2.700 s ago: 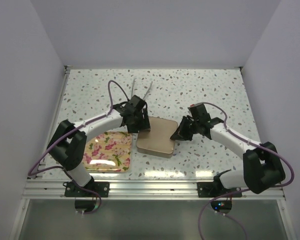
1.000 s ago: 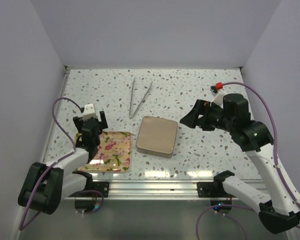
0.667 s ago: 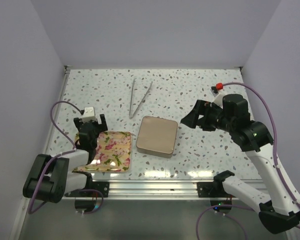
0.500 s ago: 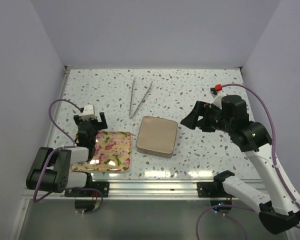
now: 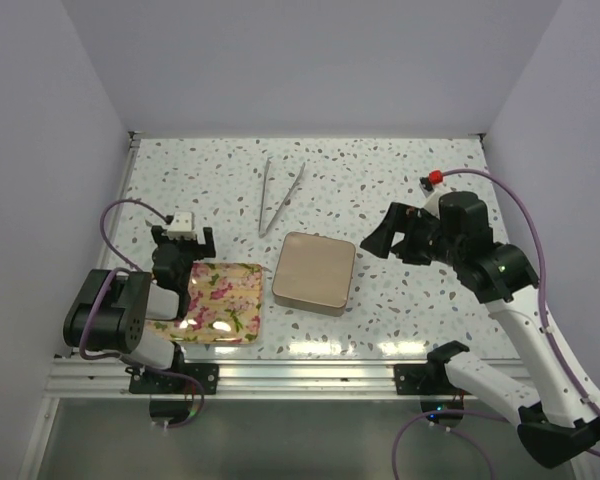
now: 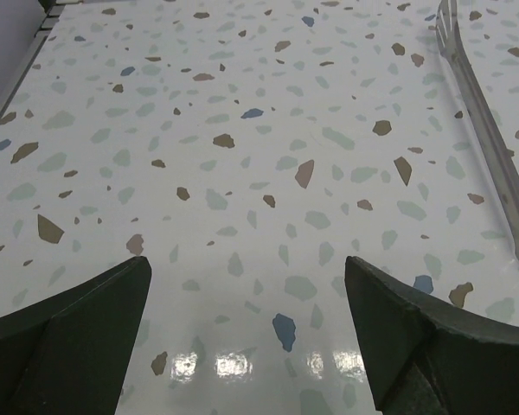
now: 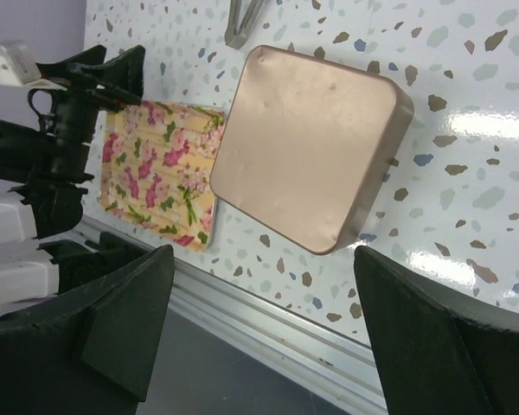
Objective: Pack the cookies
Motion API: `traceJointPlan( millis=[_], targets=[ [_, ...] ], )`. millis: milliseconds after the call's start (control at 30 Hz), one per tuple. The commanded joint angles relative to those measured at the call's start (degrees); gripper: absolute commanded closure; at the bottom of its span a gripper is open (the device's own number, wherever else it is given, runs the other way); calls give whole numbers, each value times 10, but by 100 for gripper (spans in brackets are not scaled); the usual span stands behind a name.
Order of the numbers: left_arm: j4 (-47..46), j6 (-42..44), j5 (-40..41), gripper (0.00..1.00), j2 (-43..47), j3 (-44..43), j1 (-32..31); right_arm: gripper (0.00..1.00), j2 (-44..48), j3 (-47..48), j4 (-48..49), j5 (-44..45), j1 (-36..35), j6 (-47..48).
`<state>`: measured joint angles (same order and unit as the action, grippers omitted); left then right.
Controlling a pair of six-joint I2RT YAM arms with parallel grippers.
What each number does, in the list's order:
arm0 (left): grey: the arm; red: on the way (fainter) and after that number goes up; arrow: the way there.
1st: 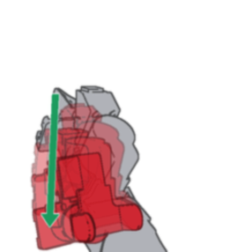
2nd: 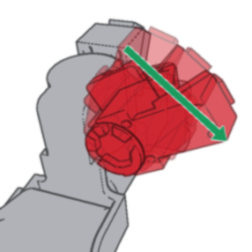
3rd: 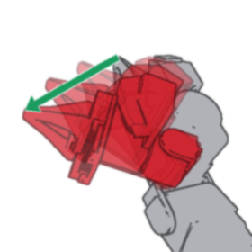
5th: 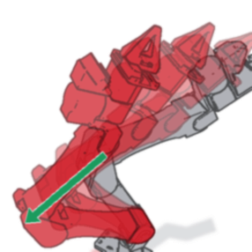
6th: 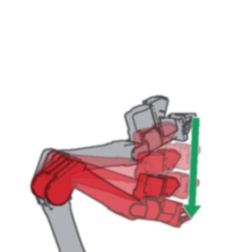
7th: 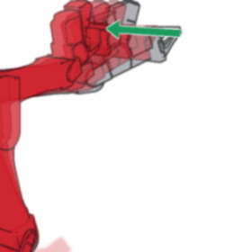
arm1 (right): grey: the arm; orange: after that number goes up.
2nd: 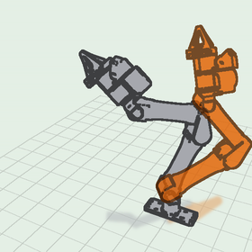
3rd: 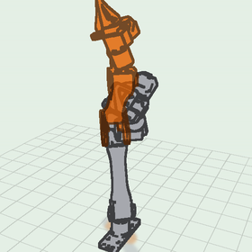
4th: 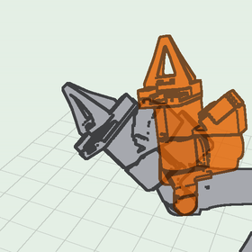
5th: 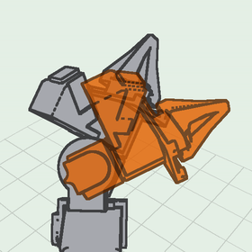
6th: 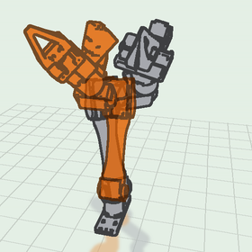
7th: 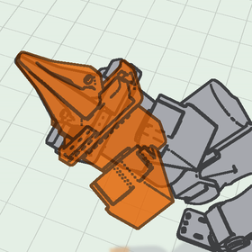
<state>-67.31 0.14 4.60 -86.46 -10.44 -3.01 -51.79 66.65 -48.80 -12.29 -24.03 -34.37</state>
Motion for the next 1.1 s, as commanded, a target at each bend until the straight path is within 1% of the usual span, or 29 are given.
traceJointPlan(
  millis=[0, 33, 67, 133, 167, 233, 333, 367, 433, 500, 533, 567, 633, 667, 700, 733, 767, 833, 867, 933, 967, 1033, 1067],
  targets=[
    [-106, 21, -21, 0, -9, 1, 8, 10, 1, -7, 28, 31, 0, 0],
    [-92, 20, -20, 0, 0, -5, 8, 4, 0, -6, 27, 42, 0, 9],
    [-76, 18, -21, 0, 3, -5, 9, 2, -6, 4, 20, 63, 0, 16],
    [-99, 20, -21, 0, -5, -1, 9, 2, -12, 18, 9, 95, 0, 32],
    [-78, 19, -18, 0, 1, -1, 8, 1, -16, 37, -3, 134, 0, 38],
    [-92, 21, -10, 0, -3, 5, 8, 2, -29, 54, -9, 175, 0, 60],
    [-88, 18, -13, 0, 1, 2, 7, 1, -48, 72, 9, 219, 0, 110],
    [-92, 18, -13, 0, 1, 2, 7, 1, -52, 73, 25, 261, -1, 111],
    [-92, 18, -13, 0, 0, 2, 7, 1, -59, 60, 57, 310, 0, 118],
    [-93, 18, -13, 0, 0, 2, 7, 1, -57, 30, 134, 356, 0, 155],
    [-93, 17, -13, 0, -1, 2, 7, 1, -52, 12, 169, 363, 0, 226],
    [-93, 18, -13, 0, -1, 2, 7, 1, -51, -29, 240, 364, 0, 264],
    [-93, 18, -13, 0, 0, 2, 7, 1, -51, -87, 314, 385, 0, 340],
    [-93, 18, -13, 0, 1, 2, 7, 1, -58, -146, 384, 394, 2, 359],
    [-93, 18, -13, 0, 0, 3, 7, 1, -63, -170, 409, 395, 6, 372],
    [-93, 18, -13, 0, 0, 2, 7, 1, -69, -190, 431, 375, 11, 384],
    [-93, 18, -13, 0, 0, 2, 7, 1, -79, -229, 475, 366, 20, 379],
    [-93, 18, -13, 0, 0, 2, 8, 1, -89, -268, 519, 364, 30, 350],
    [-93, 17, -13, 0, 0, 2, 7, 1, -96, -303, 565, 372, 36, 348],
    [-93, 17, -13, 0, 0, 3, 7, 1, -123, -345, 610, 387, 38, 348],
    [-93, 18, -13, 0, 0, 3, 7, 1, -134, -356, 649, 392, 46, 348],
    [-93, 18, -13, 0, 1, 2, 8, 1, -171, -379, 700, 383, 61, 321],
    [-93, 18, -13, 0, 0, 2, 7, 1, -183, -403, 756, 368, 84, 312]
  ],
)
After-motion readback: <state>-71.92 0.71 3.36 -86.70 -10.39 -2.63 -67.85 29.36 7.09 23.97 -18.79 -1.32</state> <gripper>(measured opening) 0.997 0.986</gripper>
